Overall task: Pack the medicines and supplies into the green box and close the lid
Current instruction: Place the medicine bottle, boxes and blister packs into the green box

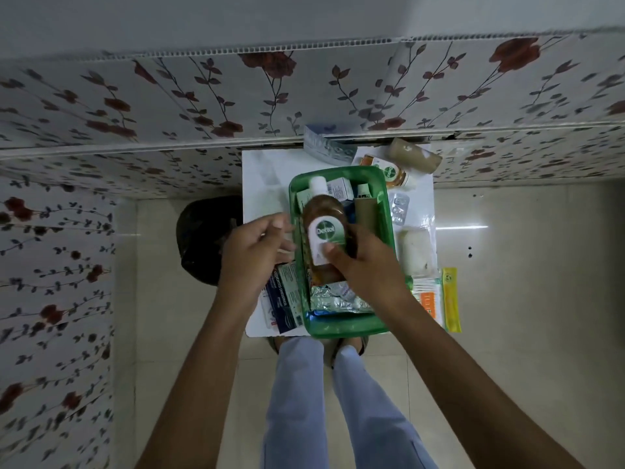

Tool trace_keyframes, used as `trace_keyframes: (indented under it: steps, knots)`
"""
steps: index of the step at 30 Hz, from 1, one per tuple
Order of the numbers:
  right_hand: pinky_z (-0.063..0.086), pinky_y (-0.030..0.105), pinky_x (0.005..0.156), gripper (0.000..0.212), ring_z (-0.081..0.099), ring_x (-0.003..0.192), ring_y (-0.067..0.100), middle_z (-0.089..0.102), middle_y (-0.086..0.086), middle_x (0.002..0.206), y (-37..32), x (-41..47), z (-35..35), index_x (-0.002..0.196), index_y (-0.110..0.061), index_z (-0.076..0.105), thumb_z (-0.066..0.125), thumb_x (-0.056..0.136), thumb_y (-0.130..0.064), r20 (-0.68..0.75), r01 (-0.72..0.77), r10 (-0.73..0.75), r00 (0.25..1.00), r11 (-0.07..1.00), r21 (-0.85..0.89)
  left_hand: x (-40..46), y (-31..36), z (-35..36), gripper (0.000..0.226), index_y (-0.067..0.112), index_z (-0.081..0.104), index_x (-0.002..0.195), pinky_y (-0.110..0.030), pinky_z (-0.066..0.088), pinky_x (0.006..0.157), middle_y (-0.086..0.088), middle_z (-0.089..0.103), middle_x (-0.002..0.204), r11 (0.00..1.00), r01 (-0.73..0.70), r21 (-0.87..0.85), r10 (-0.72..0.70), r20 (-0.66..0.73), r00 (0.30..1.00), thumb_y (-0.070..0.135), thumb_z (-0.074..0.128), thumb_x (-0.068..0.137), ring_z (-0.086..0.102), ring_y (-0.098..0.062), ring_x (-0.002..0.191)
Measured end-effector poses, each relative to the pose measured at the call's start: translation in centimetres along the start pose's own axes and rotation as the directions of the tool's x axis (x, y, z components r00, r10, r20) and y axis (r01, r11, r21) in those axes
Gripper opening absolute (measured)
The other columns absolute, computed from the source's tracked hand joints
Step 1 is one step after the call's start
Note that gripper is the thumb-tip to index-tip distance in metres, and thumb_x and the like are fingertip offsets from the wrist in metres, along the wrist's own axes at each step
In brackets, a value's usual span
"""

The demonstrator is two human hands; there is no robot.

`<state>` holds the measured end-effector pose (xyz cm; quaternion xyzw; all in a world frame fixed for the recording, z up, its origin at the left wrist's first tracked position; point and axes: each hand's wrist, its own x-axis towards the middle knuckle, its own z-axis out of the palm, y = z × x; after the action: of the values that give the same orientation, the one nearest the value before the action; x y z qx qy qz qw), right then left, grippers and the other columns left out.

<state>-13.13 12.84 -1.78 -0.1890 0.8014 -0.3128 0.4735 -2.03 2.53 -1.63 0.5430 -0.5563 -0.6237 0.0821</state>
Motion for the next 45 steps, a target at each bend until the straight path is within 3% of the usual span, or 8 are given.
trace_keyframes:
  steps: [4, 11, 16, 25, 34, 38, 41, 45]
  knots:
    - [0.048, 0.032, 0.083, 0.043, 0.06, 0.108, 0.034, 0.063, 0.017, 0.12, 1.7, 1.6, 0.5, 0.122, -0.005, 0.047, 0.058, 0.087, -0.026, 0.058, -0.136, 0.16, 0.985, 0.945, -0.298, 1.5, -2.0, -0.8, 0.021, 0.017, 0.063, 0.103, -0.026, 0.051, 0.066, 0.002, 0.063, 0.092, 1.0, 0.002, 0.012, 0.0, -0.167, 0.986, 0.013, 0.045, 0.094, 0.061, -0.015, 0.073]
    - [0.049, 0.038, 0.079, 0.046, 0.059, 0.107, 0.039, 0.06, 0.027, 0.118, 2.1, 2.2, 3.8, 0.125, 0.006, 0.036, 0.055, 0.087, -0.013, 0.046, -0.01, 0.037, 0.998, 0.87, -0.494, 2.2, -4.2, 1.0, 0.021, 0.021, 0.062, 0.101, -0.043, 0.055, 0.081, 0.005, 0.064, 0.094, 0.994, 0.05, 0.098, -0.035, -0.154, 0.987, 0.011, 0.046, 0.091, 0.062, -0.017, 0.081]
    - [0.049, 0.036, 0.083, 0.031, 0.059, 0.107, 0.035, 0.059, 0.021, 0.12, 0.9, 2.9, 2.9, 0.114, 0.005, 0.053, 0.047, 0.089, -0.012, 0.192, 0.039, 0.107, 0.976, 0.775, -0.631, 2.2, -4.0, 1.9, 0.021, 0.02, 0.063, 0.103, -0.049, 0.051, 0.092, 0.002, 0.063, 0.098, 0.992, 0.026, 0.126, -0.006, -0.159, 0.987, 0.012, 0.048, 0.09, 0.063, -0.022, 0.1]
    - [0.046, 0.037, 0.085, 0.041, 0.055, 0.114, 0.038, 0.057, 0.026, 0.123, 2.0, 3.0, 3.4, 0.124, 0.009, 0.037, 0.047, 0.093, -0.016, 0.073, -0.08, 0.133, 0.988, 0.866, -0.493, 2.3, -4.0, 2.7, 0.027, 0.013, 0.062, 0.112, -0.037, 0.049, 0.094, 0.0, 0.062, 0.104, 0.994, 0.007, 0.108, 0.016, -0.202, 0.979, 0.01, 0.047, 0.09, 0.06, -0.018, 0.103]
    - [0.041, 0.03, 0.063, 0.024, 0.062, 0.1, 0.024, 0.061, 0.006, 0.116, 0.4, 4.3, 2.1, 0.108, -0.008, 0.061, 0.047, 0.091, -0.018, 0.162, 0.123, 0.038, 0.986, 0.484, -0.867, 1.9, -5.5, 1.7, 0.027, 0.021, 0.062, 0.103, -0.042, 0.051, 0.092, -0.002, 0.065, 0.105, 0.99, 0.013, 0.14, 0.012, -0.174, 0.985, 0.005, 0.045, 0.089, 0.062, -0.023, 0.1]
    - [0.041, 0.029, 0.061, 0.028, 0.065, 0.086, 0.031, 0.064, 0.013, 0.09, 0.8, 3.2, 1.1, 0.097, -0.006, 0.063, 0.044, 0.093, -0.026, 0.115, 0.229, -0.219, 0.969, 0.617, -0.753, 1.7, -8.7, -0.2, 0.036, 0.006, 0.056, 0.12, -0.022, 0.042, 0.082, -0.012, 0.057, 0.123, 0.917, 0.113, 0.382, -0.01, -0.261, 0.965, 0.003, 0.056, 0.084, 0.057, -0.022, 0.101]
    - [0.046, 0.028, 0.055, 0.039, 0.062, 0.059, 0.03, 0.06, 0.009, 0.06, 1.9, 1.5, -0.8, 0.072, -0.006, 0.062, 0.045, 0.092, -0.035, -0.015, 0.319, -0.379, 0.925, 0.798, -0.511, 1.1, -11.1, -1.0, 0.064, 0.003, 0.049, 0.125, -0.04, 0.041, 0.095, -0.023, 0.044, 0.13, 0.775, 0.096, 0.625, 0.001, -0.154, 0.988, 0.023, 0.077, 0.071, 0.043, -0.037, 0.12]
    - [0.054, 0.04, 0.053, 0.043, 0.063, 0.051, 0.031, 0.065, 0.018, 0.055, 4.0, -0.8, -1.5, 0.067, -0.003, 0.061, 0.048, 0.088, -0.039, -0.124, 0.325, -0.372, 0.92, 0.9, -0.292, 0.8, -12.3, -0.5, 0.083, 0.0, 0.047, 0.116, -0.049, 0.043, 0.082, -0.026, 0.042, 0.119, 0.619, 0.076, 0.782, 0.023, -0.114, 0.993, 0.036, 0.086, 0.053, 0.04, -0.04, 0.11]
